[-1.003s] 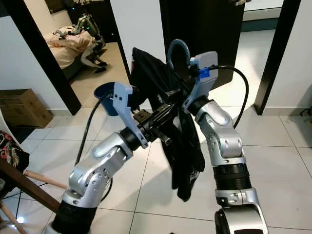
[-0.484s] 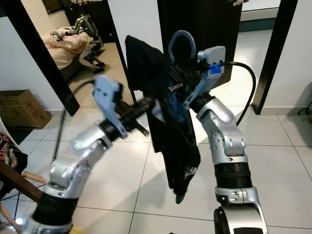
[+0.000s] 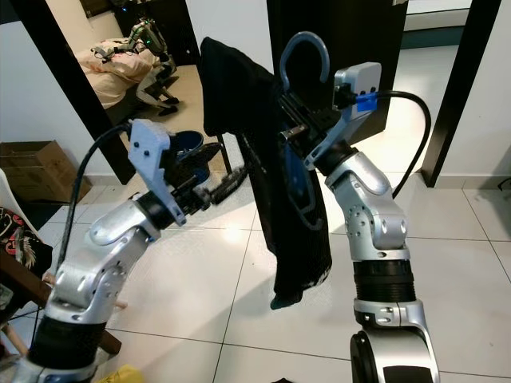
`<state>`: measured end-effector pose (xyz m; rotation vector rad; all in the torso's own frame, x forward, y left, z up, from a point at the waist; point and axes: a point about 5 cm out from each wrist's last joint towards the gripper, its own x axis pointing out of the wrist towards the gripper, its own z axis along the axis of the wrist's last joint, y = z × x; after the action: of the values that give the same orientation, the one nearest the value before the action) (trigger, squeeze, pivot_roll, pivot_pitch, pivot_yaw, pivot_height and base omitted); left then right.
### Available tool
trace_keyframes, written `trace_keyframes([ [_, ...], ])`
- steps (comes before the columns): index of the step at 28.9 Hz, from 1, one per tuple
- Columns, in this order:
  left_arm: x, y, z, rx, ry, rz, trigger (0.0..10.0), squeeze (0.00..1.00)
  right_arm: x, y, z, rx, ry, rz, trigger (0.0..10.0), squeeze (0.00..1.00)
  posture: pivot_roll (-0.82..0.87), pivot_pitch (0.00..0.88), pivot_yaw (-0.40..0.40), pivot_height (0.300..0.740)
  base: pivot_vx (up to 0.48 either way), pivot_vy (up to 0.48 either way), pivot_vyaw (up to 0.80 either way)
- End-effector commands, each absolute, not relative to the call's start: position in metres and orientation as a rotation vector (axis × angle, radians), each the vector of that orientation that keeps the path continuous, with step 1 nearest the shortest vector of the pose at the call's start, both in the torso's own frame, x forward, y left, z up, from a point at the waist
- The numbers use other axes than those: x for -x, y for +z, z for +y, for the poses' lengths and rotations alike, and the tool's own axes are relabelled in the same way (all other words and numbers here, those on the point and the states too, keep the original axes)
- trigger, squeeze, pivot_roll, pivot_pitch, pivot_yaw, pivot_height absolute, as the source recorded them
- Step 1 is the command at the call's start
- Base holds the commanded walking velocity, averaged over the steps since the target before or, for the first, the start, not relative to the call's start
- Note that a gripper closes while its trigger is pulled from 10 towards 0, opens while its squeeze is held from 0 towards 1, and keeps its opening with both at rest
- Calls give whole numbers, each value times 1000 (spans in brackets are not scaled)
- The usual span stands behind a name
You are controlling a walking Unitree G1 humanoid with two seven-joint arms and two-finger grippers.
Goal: Hang hanger
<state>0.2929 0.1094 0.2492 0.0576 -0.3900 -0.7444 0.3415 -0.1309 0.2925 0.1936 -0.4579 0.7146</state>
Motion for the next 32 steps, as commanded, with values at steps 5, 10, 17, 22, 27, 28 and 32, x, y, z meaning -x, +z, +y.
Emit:
trace_keyframes([
  [5,-295,268,133,-129,-664,-465,10000,1000,-334,310,-131,-229,805,-548,10000,0,-28,0,86,740,0,0,0],
  [10,-295,323,180,-198,-522,-639,10000,1000,-322,311,-140,-108,968,-552,10000,0,-24,0,78,740,0,0,0],
  [17,-283,404,211,-480,-643,-741,10000,1000,-307,303,-147,139,1193,-459,10000,0,-2,0,67,740,0,0,0],
  [22,-276,412,187,-770,-1060,-572,10000,678,-301,294,-129,228,1327,-401,10000,0,-1,0,69,740,0,0,0],
  [27,-275,400,182,-884,-1263,-430,10000,0,-300,291,-122,243,1382,-391,10000,0,-1,0,71,740,0,0,0],
  [28,-276,396,181,-898,-1329,-366,10000,0,-300,291,-120,249,1398,-388,10000,0,-1,0,71,740,0,0,0],
  [32,-283,379,184,-938,-1413,-213,10000,0,-301,291,-114,261,1422,-389,10000,0,-5,0,75,740,0,0,0],
])
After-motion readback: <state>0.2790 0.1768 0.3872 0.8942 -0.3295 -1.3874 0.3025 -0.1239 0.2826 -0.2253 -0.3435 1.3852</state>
